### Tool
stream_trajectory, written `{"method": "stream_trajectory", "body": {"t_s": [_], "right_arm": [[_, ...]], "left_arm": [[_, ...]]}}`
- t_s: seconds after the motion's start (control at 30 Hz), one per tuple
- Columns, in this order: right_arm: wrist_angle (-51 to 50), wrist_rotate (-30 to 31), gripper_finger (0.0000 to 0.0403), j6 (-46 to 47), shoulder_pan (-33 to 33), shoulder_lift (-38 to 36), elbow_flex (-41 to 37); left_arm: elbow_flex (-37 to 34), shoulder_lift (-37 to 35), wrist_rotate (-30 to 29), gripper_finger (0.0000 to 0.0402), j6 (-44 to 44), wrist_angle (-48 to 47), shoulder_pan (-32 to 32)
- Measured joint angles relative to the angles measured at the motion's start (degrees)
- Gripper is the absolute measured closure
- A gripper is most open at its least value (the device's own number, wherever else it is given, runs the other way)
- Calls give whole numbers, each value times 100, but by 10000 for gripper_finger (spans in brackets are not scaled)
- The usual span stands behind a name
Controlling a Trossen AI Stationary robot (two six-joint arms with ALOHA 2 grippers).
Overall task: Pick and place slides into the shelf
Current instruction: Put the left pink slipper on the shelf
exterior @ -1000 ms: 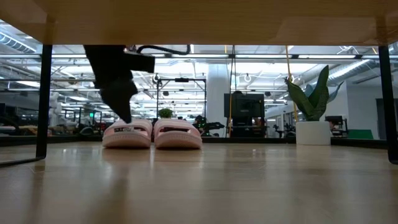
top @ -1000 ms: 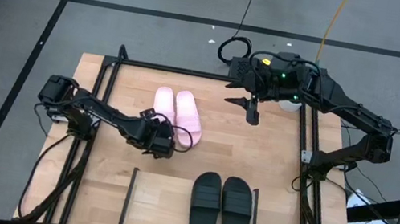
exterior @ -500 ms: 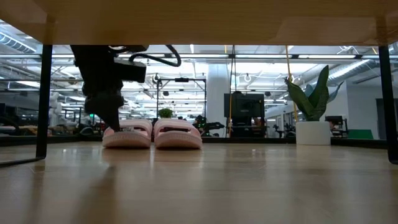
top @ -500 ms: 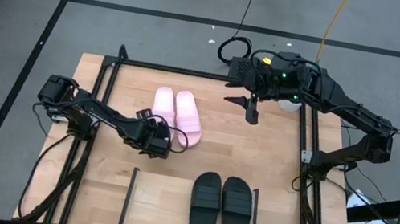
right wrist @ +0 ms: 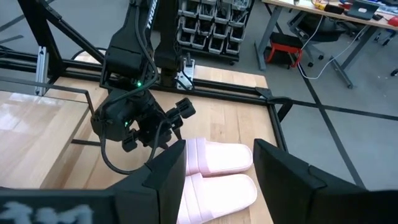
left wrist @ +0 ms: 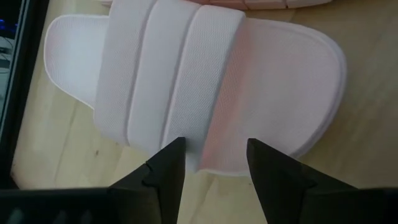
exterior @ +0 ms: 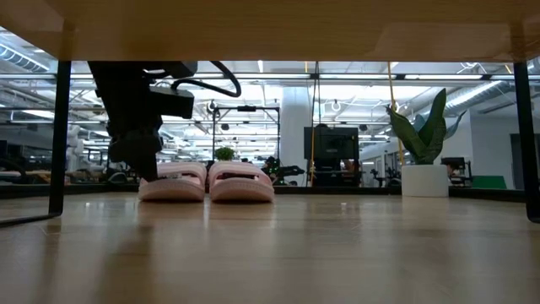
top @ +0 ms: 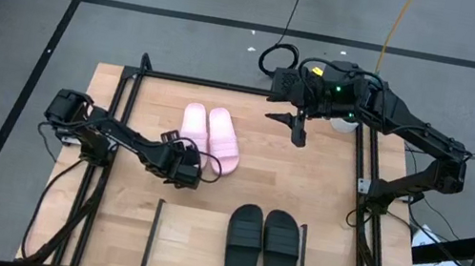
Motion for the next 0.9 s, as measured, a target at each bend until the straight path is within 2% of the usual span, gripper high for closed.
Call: {"method": "stream_trajectory", "body": {"t_s": [0.13, 0.4, 0.7, 0.9], "right_arm": [[-3, 1, 225, -47, -1, 0, 0], [-56, 1, 225, -121, -2, 0, 0], [-122, 1, 225, -200, -2, 0, 0], [-45, 1, 225, -193, 0, -2, -257]], "left_arm": [[0, 0, -46, 229, 129, -3, 4], [-2, 0, -828, 229, 320, -10, 109], [-2, 0, -869, 229, 440, 6, 401], [-2, 50, -646, 229, 630, 149, 592]]}}
